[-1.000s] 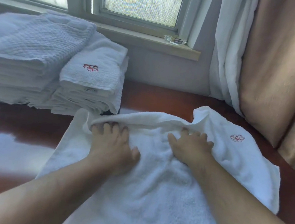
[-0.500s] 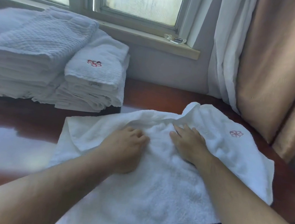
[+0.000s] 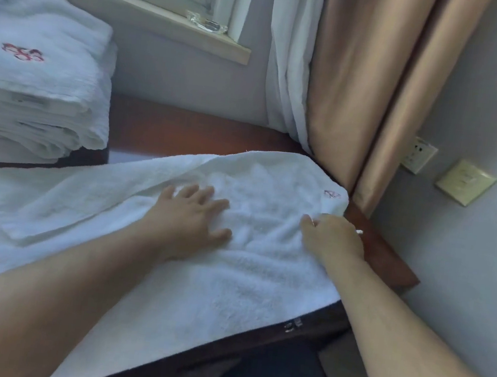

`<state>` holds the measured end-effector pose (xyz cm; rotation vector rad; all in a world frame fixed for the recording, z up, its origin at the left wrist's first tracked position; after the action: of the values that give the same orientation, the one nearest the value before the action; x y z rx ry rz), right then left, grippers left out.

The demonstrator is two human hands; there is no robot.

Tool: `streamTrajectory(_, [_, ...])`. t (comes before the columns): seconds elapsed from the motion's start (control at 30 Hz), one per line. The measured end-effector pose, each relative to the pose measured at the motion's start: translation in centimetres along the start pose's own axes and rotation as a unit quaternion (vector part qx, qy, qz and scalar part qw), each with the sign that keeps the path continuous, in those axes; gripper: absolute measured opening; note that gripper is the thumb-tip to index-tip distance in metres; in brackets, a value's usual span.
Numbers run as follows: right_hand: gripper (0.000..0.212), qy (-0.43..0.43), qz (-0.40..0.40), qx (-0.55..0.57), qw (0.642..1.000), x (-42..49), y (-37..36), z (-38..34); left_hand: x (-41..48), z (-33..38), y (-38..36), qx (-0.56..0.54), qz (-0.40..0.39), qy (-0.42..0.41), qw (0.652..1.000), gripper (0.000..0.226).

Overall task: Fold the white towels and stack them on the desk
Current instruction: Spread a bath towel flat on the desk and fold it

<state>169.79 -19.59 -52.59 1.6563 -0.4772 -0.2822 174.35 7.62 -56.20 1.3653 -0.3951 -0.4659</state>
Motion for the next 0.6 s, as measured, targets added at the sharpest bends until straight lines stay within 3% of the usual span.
streamTrajectory(0.1, [0.03, 0.069, 0.064, 0.217, 0.972, -0.1, 1.5, -1.9, -0.7, -0.8, 0.0, -0.009, 0.003, 0.001, 1.0, 0.069])
streamTrajectory(0.17, [0.041, 0.042, 0.091, 0.304, 0.947, 0.5, 1.8, -0.6, -1.0, -1.1, 0.0, -0.023, 0.008, 0.004, 1.0, 0.068])
streamTrajectory(0.27, [0.034, -0.019, 0.014, 0.192, 0.981, 2.1, -0.4, 1.1, -1.0, -1.3, 0.0, -0.028, 0.007, 0.005, 1.0, 0.068])
streamTrajectory(0.37, [0.034, -0.011, -0.05, 0.096, 0.994, 2.4, -1.9, 1.4, -0.9, -1.3, -0.2, -0.027, 0.007, 0.007, 1.0, 0.07])
streamTrajectory(0.5, [0.05, -0.005, -0.05, 0.229, 0.972, 2.5, -1.4, 2.1, -0.7, -1.4, -0.4, -0.026, 0.002, 0.008, 1.0, 0.07])
streamTrajectory(0.6, [0.049, -0.141, -0.005, 0.177, 0.974, 2.4, 0.0, 5.5, -0.6, -1.5, -0.5, -0.022, 0.0, 0.008, 1.0, 0.071])
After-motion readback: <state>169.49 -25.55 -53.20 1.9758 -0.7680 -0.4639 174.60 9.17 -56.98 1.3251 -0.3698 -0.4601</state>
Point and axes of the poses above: each hand's wrist, its own x-axis towards the middle knuckle, its own y-axis out of the back of the hand, z = x × y, the point moved 9 cm from there along x, towards the middle knuckle, and after that the axes turned 5 degrees about -z, right-handed, at the moved point
